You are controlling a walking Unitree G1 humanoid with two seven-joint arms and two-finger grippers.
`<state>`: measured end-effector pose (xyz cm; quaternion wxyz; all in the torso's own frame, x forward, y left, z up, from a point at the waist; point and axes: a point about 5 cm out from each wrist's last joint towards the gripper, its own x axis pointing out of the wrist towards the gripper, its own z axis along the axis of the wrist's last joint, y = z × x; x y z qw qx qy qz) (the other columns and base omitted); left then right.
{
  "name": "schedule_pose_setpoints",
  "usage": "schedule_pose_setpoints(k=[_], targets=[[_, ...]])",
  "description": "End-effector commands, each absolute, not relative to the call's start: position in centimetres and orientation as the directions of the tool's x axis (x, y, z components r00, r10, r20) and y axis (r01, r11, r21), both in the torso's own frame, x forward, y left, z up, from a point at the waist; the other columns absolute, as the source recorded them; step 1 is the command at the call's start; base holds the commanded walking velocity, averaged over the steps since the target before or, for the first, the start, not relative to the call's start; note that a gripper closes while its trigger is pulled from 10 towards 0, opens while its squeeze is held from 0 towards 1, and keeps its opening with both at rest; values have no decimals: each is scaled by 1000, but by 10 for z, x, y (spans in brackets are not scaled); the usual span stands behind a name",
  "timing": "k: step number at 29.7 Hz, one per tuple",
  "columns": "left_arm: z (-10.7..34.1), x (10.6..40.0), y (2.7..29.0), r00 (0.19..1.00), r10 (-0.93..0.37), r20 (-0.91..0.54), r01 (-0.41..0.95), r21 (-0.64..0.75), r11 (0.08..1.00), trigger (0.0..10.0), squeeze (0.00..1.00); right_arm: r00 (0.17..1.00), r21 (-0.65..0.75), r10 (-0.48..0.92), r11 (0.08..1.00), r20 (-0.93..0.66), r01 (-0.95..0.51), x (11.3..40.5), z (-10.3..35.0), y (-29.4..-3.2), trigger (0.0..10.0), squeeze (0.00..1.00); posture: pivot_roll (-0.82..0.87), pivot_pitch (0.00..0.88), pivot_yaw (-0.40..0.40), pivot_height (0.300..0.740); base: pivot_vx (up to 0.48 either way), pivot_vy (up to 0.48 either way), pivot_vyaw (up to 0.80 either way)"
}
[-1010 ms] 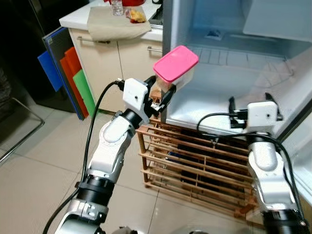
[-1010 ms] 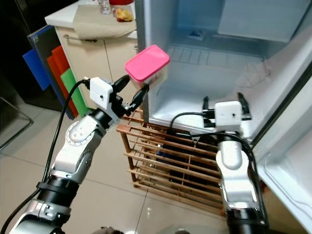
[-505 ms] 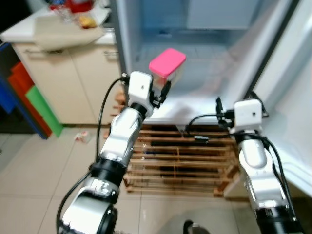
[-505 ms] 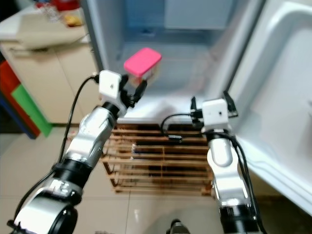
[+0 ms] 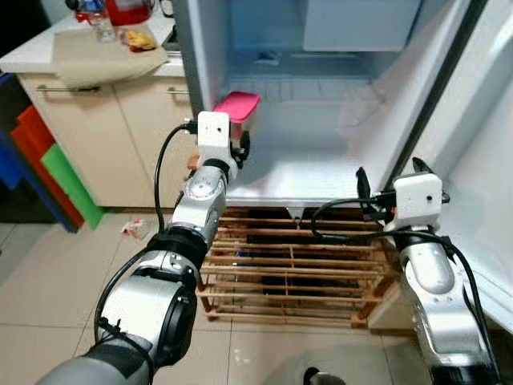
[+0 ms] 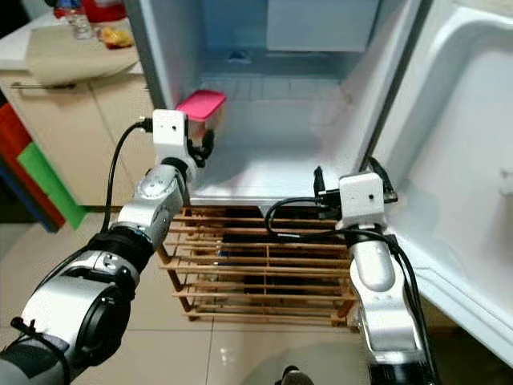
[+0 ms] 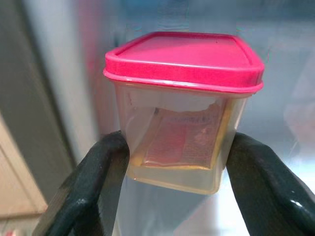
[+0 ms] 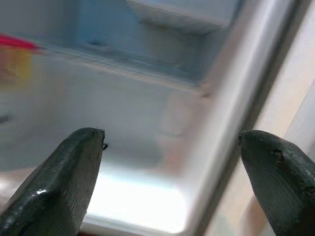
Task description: Restocking fridge
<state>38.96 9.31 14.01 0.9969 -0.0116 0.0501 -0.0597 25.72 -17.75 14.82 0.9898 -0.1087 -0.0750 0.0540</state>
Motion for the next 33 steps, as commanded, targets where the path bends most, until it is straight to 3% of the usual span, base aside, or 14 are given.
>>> schedule_pose_setpoints(k=[1,7,21,30,31,33], targets=[[132,388,94,986,-93,-138,90,-29,996,10000,0,967,-199,241,955,87,-220,243,152,-168,10000,0,-251,0,52,740,0,0,0],[118,383,95,979,-68,-190,64,-26,998,10000,0,947,-183,322,931,-2,-317,218,152,-168,10000,0,-289,52,47,740,0,0,0],[111,379,95,982,-48,-184,52,18,998,10000,0,946,-209,283,927,-162,-313,167,154,-176,10000,0,-386,217,11,740,0,0,0],[114,381,109,976,138,-171,-144,-21,989,10000,0,946,-208,249,934,-209,-291,153,154,-178,10000,0,-409,249,22,740,0,0,0],[117,381,100,978,132,-160,-142,-53,988,10000,1000,945,-206,246,935,-215,-290,150,153,-176,10000,0,-415,251,26,740,0,0,0],[120,381,89,982,111,-154,-124,-77,989,10000,1000,944,-204,243,935,-222,-289,148,153,-174,10000,0,-417,254,33,740,0,0,0]])
